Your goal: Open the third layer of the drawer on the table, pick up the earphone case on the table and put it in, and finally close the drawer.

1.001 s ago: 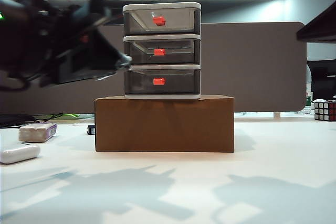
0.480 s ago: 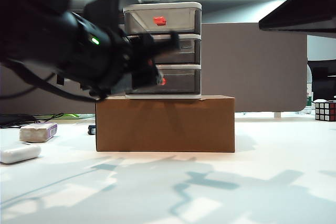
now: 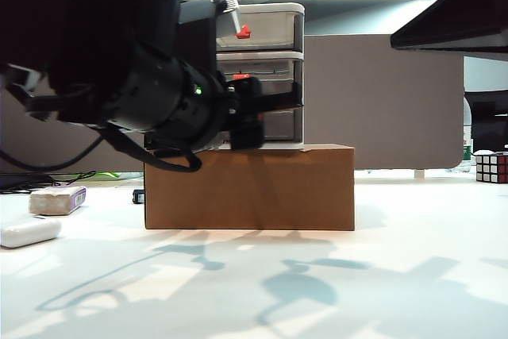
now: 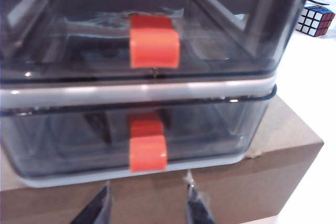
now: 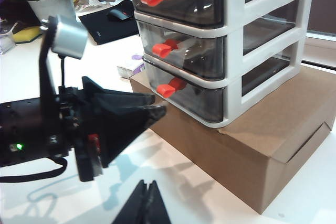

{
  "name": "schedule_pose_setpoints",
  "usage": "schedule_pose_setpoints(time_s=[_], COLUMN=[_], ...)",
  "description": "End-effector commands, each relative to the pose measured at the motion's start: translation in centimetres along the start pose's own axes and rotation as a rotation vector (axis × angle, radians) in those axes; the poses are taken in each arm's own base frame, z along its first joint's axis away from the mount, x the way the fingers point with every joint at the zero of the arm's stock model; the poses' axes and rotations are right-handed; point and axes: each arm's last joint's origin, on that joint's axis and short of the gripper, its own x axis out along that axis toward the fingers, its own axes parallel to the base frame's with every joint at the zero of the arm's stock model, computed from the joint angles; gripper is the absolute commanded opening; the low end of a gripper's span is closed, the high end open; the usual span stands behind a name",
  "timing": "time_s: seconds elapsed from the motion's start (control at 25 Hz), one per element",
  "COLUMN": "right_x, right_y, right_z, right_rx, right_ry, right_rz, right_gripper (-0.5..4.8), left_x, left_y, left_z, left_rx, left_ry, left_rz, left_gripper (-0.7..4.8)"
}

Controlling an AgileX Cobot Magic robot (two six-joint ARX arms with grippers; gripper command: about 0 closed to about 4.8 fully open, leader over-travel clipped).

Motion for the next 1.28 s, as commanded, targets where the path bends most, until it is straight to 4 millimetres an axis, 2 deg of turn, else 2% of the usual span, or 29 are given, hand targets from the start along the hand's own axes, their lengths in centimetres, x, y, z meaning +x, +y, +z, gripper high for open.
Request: schedule_pose_setpoints(time_s=[0.04,0.68,1.28], right_x=[0.0,0.0,0.0], right_y=[0.0,0.0,0.0], right_z=[0.3,0.3,0.3], right_rx=[-0.011,-0.018,-0.018], right_ry=[-0.019,-0.02,-0.02], right_rz=[0.003,0.002,0.003], right_gripper=[-0.05,-0.05,-0.05], left_x=[0.2,1.0,1.3], left_y=[-0.1,0.1,0.0], left_z=[0.4,1.3,0.8], left_rx=[-0.015,-0.016,-0.006], left_ry=[-0.033,-0.064,-0.043], left_rz=[0.037,0.045,-0.007], left_gripper=[1.58,1.58,1.56])
